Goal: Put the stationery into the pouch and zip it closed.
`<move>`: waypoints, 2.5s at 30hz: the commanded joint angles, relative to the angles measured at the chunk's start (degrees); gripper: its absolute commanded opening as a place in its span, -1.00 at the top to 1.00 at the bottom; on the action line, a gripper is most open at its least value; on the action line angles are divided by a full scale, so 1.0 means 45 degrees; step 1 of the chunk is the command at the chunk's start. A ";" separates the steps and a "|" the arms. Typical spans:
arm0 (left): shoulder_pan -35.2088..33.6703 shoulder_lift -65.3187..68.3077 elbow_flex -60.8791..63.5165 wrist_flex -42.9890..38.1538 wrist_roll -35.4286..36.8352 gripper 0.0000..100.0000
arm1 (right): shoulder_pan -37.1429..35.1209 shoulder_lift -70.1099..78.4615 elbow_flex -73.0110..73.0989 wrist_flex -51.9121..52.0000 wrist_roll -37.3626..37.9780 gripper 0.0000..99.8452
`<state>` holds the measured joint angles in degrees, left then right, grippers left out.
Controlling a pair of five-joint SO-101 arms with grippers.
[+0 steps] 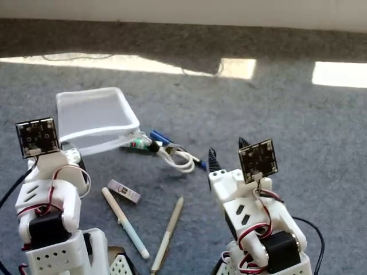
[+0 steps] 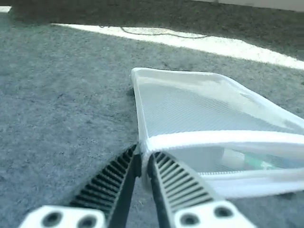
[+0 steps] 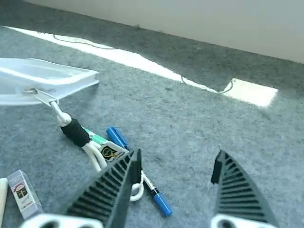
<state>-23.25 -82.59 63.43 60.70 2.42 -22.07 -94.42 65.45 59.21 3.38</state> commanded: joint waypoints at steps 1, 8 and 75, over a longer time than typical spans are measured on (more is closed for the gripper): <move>-0.0694 -0.0049 -0.0967 0.0039 0.0039 0.99 | 0.0127 0.0166 -0.0615 -0.0303 0.0527 0.54; -0.1944 -0.0049 -0.2335 0.0860 0.0664 0.99 | 0.0049 0.4347 -0.1690 0.0088 0.0527 0.54; -0.1905 -0.0049 -0.2100 0.1133 0.0762 0.99 | -0.1397 2.6716 -1.6440 0.1319 0.2422 0.99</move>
<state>-31.52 -82.59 55.52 65.71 5.23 -28.84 31.03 -9.63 63.69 13.67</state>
